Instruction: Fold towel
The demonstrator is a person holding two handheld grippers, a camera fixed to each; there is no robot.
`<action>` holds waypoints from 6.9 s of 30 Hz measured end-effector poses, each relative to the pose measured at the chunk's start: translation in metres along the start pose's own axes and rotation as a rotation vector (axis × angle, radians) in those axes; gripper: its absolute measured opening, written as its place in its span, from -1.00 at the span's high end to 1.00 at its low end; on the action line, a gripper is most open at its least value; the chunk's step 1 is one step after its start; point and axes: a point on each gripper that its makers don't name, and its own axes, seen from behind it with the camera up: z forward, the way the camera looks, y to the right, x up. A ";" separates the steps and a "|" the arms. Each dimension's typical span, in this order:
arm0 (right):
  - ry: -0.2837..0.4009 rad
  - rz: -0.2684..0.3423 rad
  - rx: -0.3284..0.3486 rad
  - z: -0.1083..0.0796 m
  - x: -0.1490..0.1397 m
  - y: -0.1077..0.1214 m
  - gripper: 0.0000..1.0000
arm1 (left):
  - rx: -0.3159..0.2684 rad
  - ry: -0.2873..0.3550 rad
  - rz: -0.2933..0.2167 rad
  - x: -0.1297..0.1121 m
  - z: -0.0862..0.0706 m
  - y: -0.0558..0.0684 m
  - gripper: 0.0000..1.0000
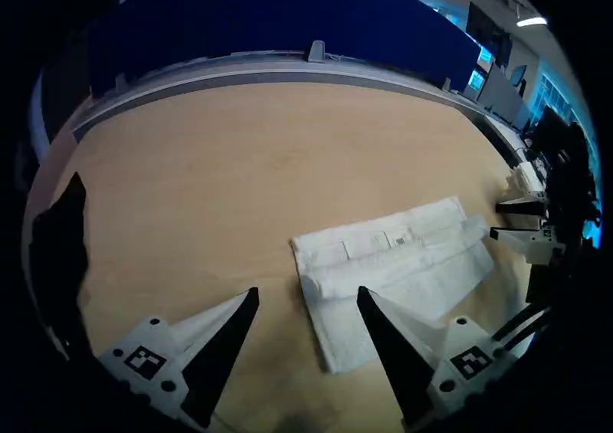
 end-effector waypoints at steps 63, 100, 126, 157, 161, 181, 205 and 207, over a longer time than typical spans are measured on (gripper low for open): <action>-0.051 -0.211 0.290 0.049 0.005 -0.194 -1.00 | 0.264 0.055 -0.276 -0.138 -0.143 -0.099 -0.91; 0.003 -0.237 0.249 0.064 0.054 -0.173 -1.00 | 0.258 0.050 -0.282 -0.136 -0.138 -0.100 -0.91; -0.002 -0.226 0.217 0.040 0.034 -0.144 -1.00 | 0.256 0.047 -0.269 -0.138 -0.140 -0.093 -0.91; -0.085 -0.162 0.101 -0.018 -0.059 -0.042 -1.00 | 0.261 0.042 -0.251 -0.136 -0.145 -0.087 -0.91; -0.099 -0.166 0.100 -0.020 -0.067 -0.037 -0.97 | 0.262 0.042 -0.250 -0.135 -0.144 -0.087 -0.91; -0.122 -0.150 0.144 -0.009 -0.072 -0.037 -0.05 | 0.255 0.043 -0.255 -0.135 -0.146 -0.086 -0.91; -0.099 -0.167 0.153 -0.013 -0.069 -0.038 0.96 | 0.250 0.043 -0.251 -0.132 -0.145 -0.082 -0.91; -0.091 -0.172 0.148 -0.014 -0.067 -0.039 0.96 | 0.250 0.043 -0.250 -0.132 -0.145 -0.082 -0.91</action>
